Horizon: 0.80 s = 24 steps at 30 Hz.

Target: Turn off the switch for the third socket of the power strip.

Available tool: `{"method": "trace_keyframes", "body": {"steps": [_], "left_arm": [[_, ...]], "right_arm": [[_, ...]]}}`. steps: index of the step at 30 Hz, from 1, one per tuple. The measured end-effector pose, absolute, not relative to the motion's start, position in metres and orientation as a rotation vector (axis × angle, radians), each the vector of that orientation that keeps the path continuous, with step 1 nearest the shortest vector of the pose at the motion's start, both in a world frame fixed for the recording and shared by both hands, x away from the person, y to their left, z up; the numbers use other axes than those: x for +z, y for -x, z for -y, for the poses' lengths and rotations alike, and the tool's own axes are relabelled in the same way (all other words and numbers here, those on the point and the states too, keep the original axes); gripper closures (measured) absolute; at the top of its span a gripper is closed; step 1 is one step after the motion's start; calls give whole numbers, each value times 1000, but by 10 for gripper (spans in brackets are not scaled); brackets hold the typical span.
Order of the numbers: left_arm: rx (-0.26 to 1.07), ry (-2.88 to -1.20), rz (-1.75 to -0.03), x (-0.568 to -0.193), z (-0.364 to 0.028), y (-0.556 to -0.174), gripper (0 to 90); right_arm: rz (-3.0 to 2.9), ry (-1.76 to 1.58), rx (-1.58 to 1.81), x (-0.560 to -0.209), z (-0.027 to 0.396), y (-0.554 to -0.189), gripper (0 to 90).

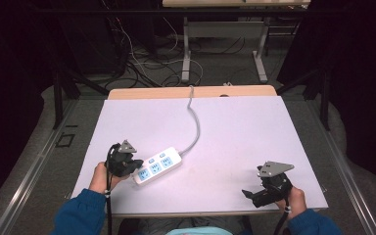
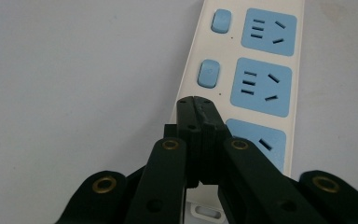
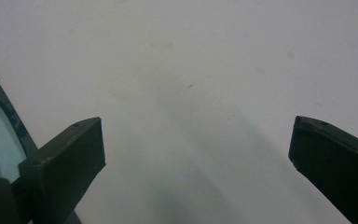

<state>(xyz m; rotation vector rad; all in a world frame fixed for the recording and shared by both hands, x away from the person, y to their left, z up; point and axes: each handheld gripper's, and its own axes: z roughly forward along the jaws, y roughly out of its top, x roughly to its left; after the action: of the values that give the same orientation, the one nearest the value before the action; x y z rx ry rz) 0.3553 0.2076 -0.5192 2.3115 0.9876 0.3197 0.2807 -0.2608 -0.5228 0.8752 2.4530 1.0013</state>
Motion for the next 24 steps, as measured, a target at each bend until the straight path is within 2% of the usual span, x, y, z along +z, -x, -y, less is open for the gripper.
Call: {"method": "trace_keyframes", "body": {"steps": [8,15,16,24], "left_arm": [[351,-2293,-939,-514,-210,-356,899],[424,-2232,-925,-507,-211,-350,667],[428,-2231,-936,-507,-211,-350,590],[459,-2211,-962,-506,-216,-347,260]], "right_arm": [[-2446,-863,997,-523,261,-281,30],[-2462,-881,995,-522,261,-280,30],[-2447,-863,1003,-523,260,-281,30],[-2451,-865,1004,-523,261,-282,29]]}}
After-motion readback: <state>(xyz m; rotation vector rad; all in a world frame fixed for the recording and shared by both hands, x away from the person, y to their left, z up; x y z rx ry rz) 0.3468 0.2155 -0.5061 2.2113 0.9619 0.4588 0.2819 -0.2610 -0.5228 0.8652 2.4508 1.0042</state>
